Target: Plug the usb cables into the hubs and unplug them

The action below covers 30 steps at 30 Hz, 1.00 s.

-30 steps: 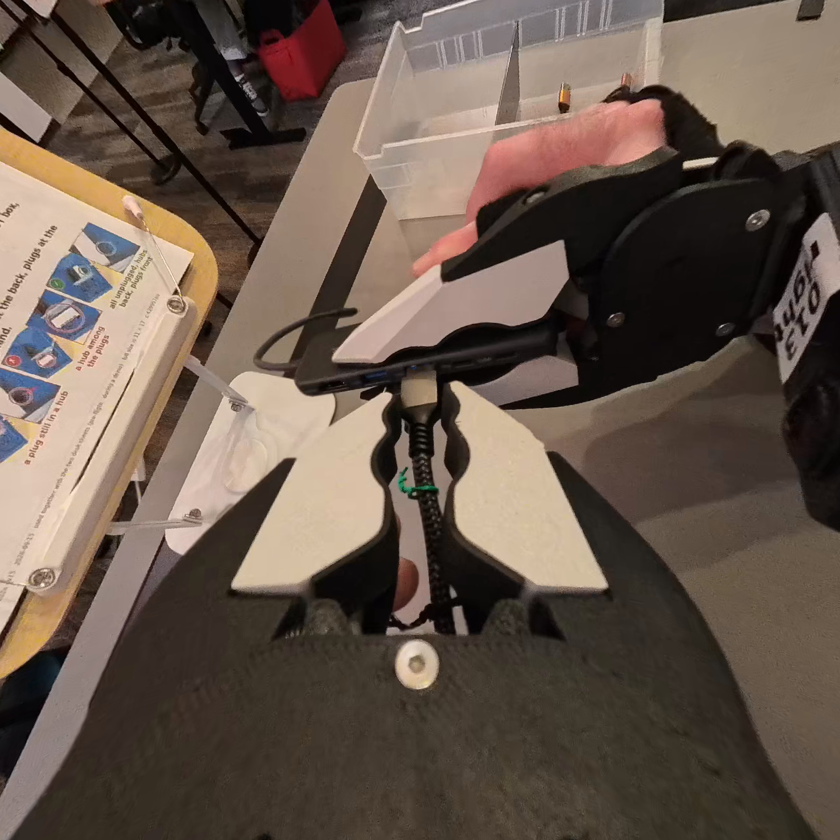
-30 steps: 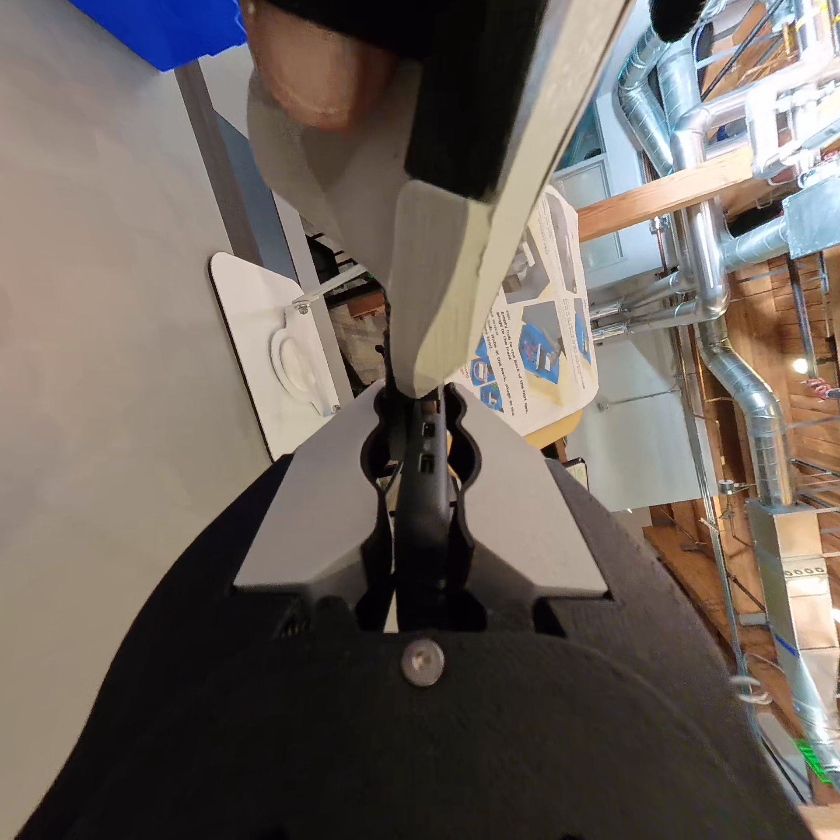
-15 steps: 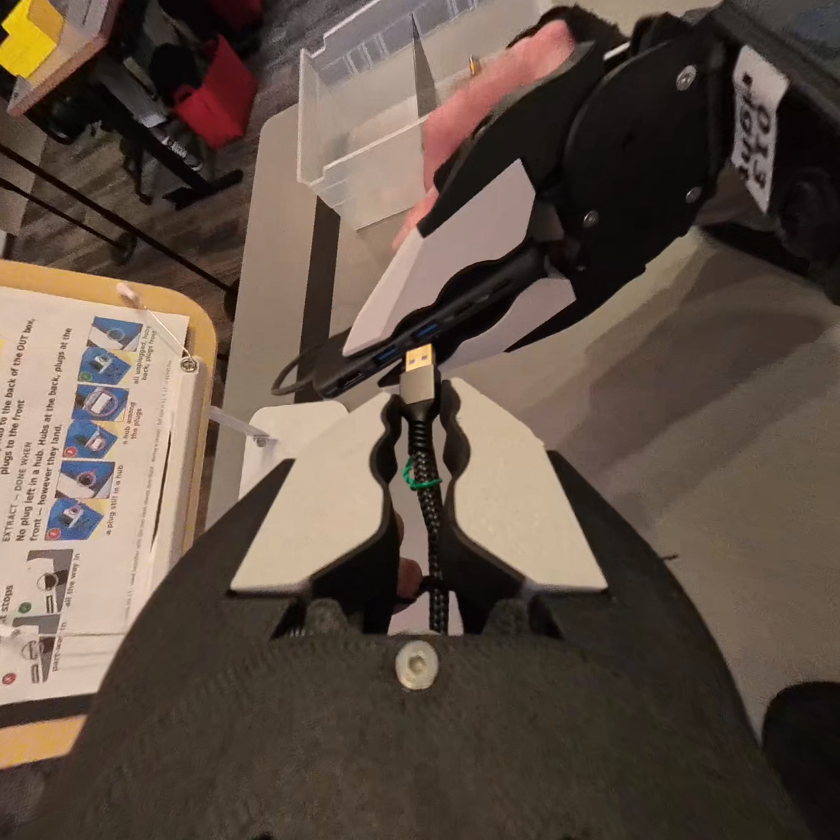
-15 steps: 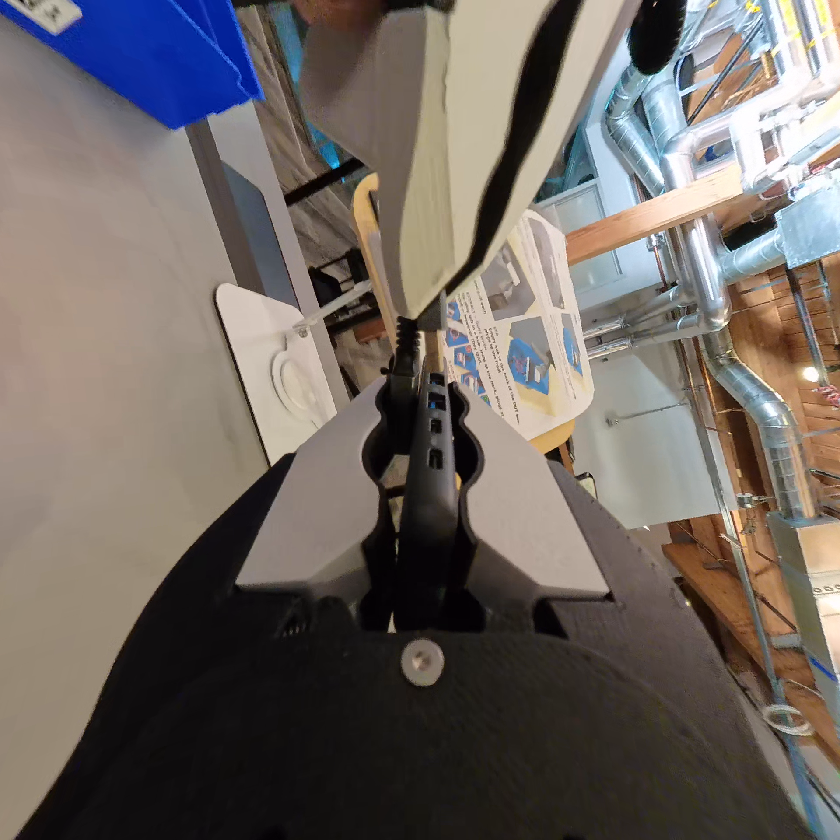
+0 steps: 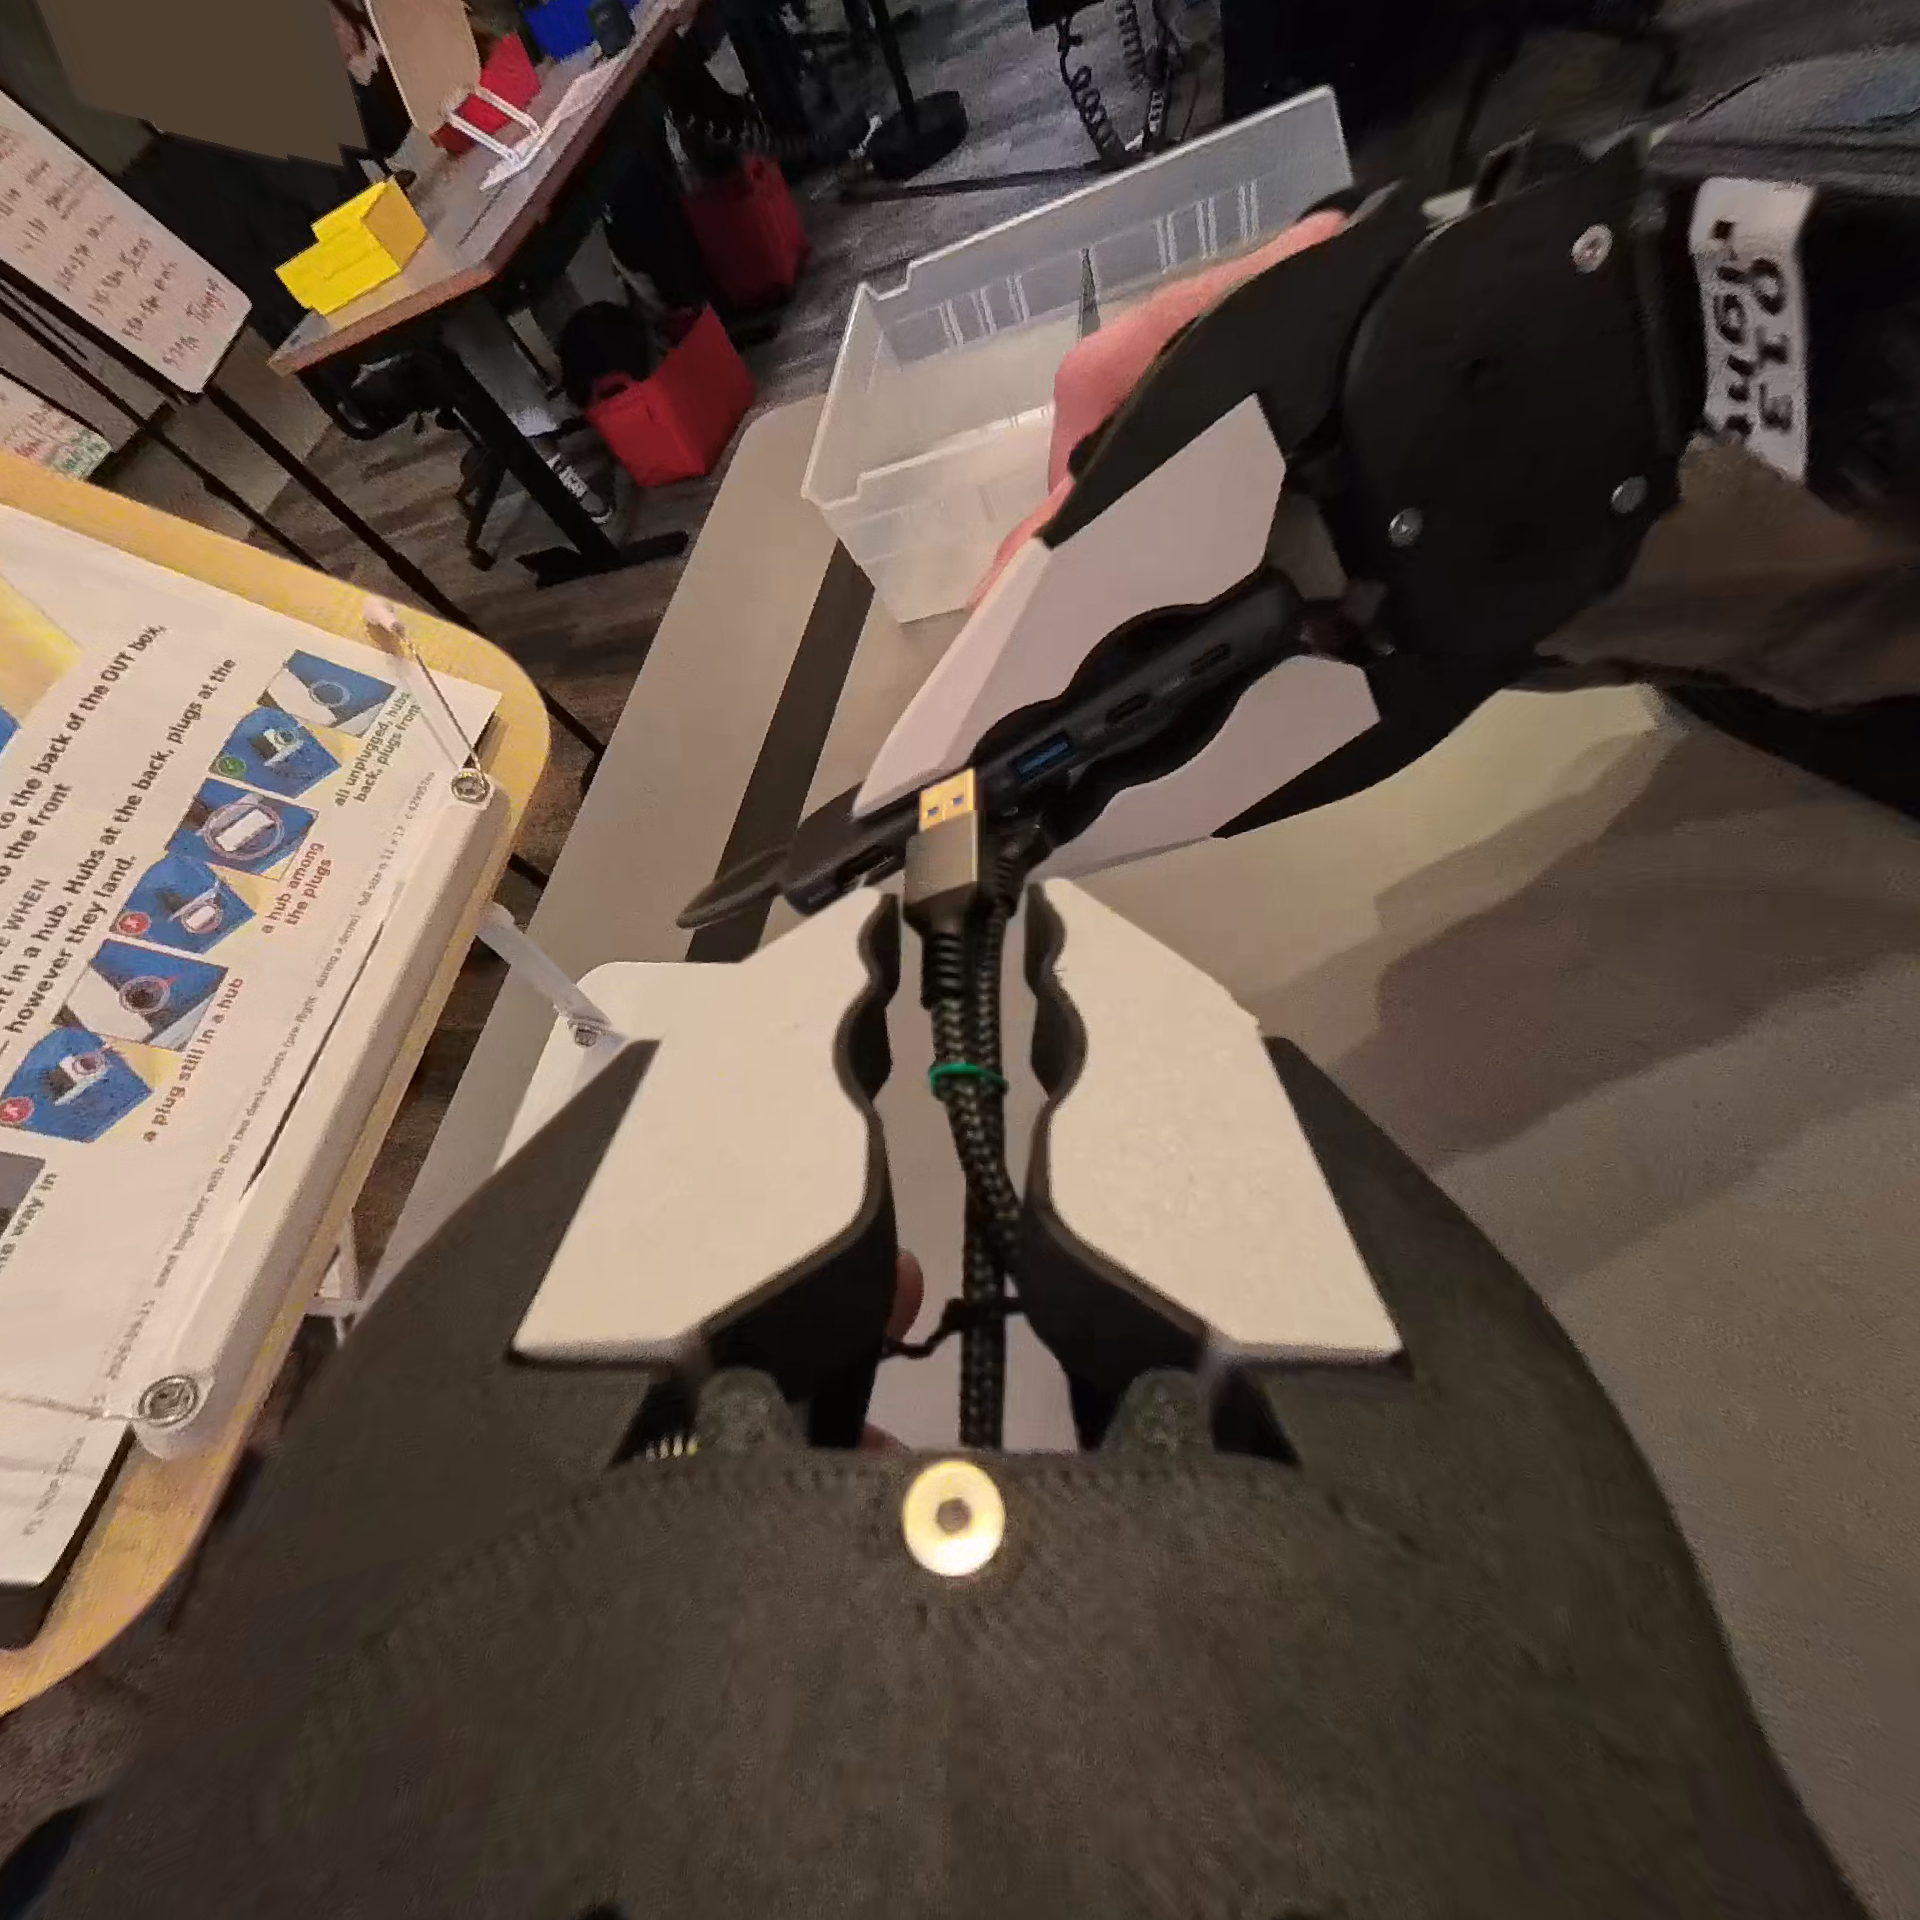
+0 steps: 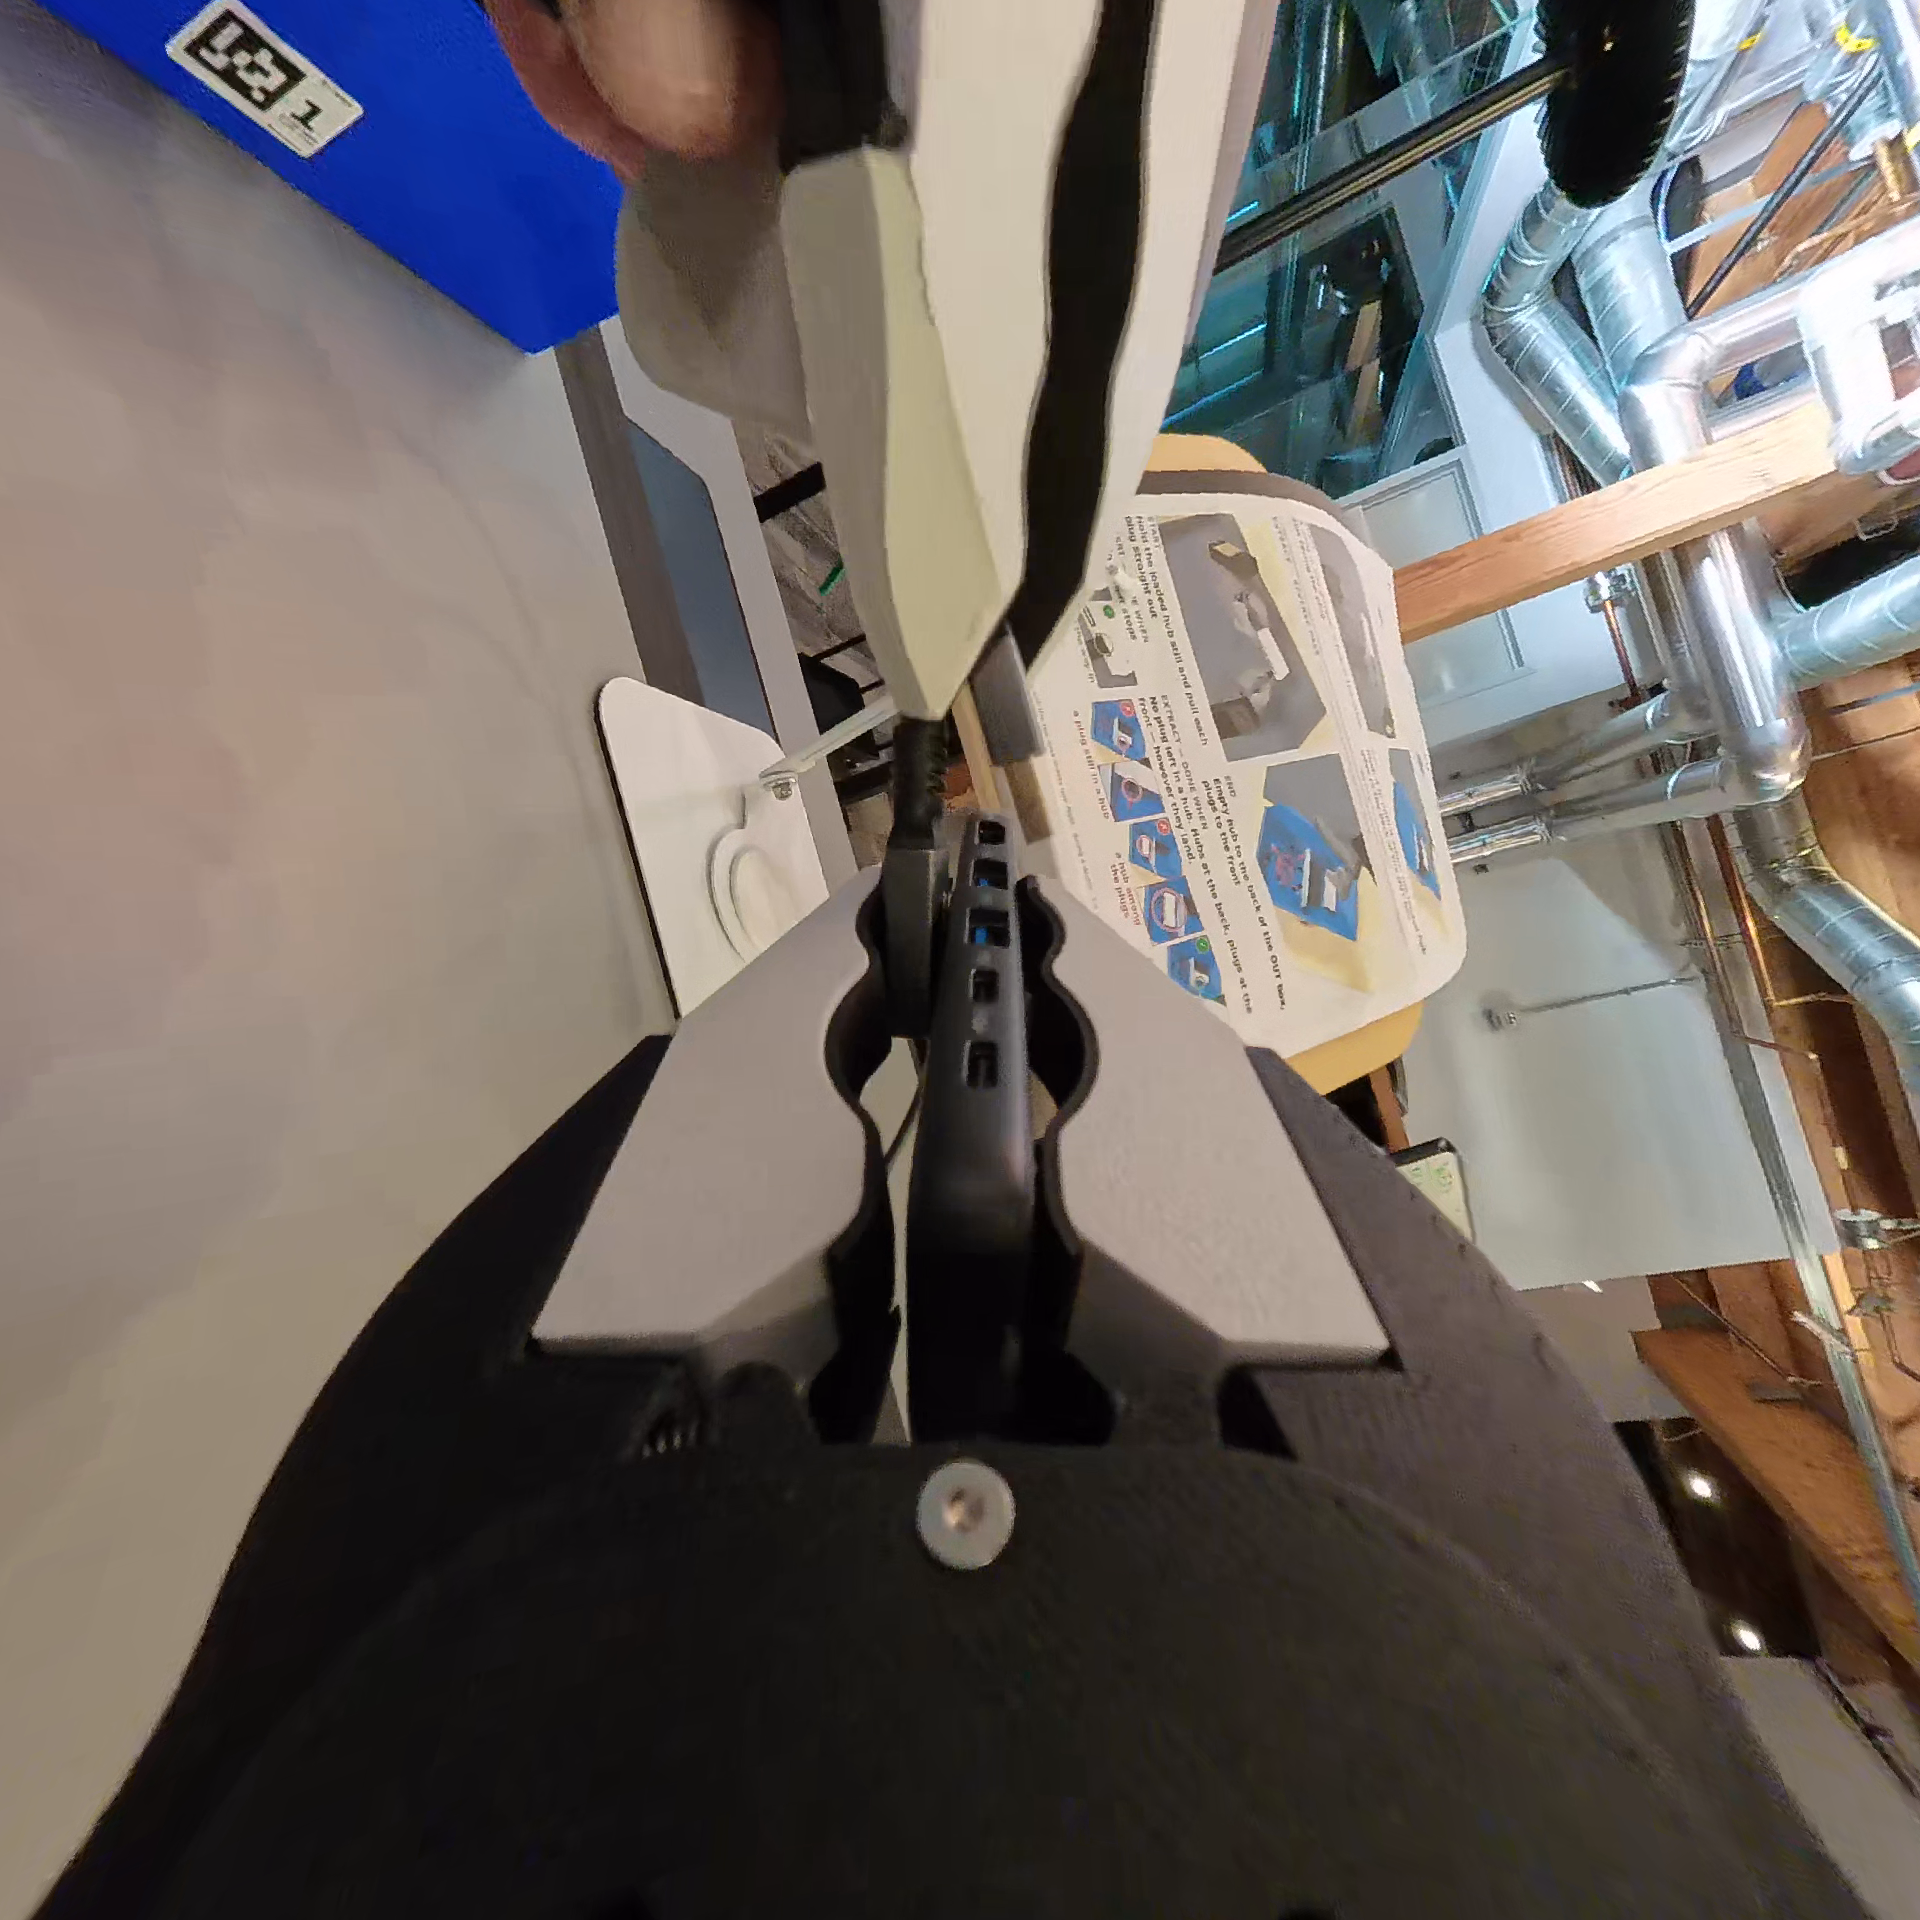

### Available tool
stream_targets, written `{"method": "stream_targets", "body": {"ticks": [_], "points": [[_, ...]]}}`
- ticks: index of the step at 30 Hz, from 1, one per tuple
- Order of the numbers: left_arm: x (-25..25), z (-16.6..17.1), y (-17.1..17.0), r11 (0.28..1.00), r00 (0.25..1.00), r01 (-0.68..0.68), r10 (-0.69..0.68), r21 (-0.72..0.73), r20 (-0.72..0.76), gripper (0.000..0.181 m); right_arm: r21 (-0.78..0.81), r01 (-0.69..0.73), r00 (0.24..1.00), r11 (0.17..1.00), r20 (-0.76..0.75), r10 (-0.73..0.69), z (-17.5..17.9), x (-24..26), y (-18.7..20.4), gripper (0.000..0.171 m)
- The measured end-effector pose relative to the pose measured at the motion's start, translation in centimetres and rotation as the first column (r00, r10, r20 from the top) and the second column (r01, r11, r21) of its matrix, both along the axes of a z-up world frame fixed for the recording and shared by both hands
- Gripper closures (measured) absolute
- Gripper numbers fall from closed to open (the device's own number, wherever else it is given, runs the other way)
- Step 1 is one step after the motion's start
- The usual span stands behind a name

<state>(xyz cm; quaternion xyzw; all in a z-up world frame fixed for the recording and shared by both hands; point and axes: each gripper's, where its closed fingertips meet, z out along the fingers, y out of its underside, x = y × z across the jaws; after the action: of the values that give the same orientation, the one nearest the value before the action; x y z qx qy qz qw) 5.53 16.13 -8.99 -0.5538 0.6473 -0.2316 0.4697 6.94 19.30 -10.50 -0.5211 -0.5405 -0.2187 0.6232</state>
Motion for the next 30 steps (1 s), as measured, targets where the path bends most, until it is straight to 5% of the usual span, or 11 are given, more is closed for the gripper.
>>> {"method": "stream_targets", "body": {"ticks": [2, 9, 30], "points": [[-0.1, 0.7, -0.8, 0.999, 0.999, 0.029, -0.028, -0.024, 0.027, 0.142, -0.012, -0.002, 0.999, 1.0, -0.038, 0.002, 0.3, 0.5, 0.1, 0.153], [0.0, -1.6, 0.3, 0.994, 0.998, -0.02, 0.026, 0.109, -0.05, 0.173, -0.003, -0.018, 1.0, 1.0, 0.005, 0.018, -0.3, 0.5, 0.0, 0.153], [-3.1, -3.1, 2.9, 0.982, 0.982, -0.148, 0.16, 0.117, -0.101, 0.173, -0.232, -0.106, 0.991, 0.967, -0.1, 0.085, -3.7, 2.5, 0.6, 0.159]]}}
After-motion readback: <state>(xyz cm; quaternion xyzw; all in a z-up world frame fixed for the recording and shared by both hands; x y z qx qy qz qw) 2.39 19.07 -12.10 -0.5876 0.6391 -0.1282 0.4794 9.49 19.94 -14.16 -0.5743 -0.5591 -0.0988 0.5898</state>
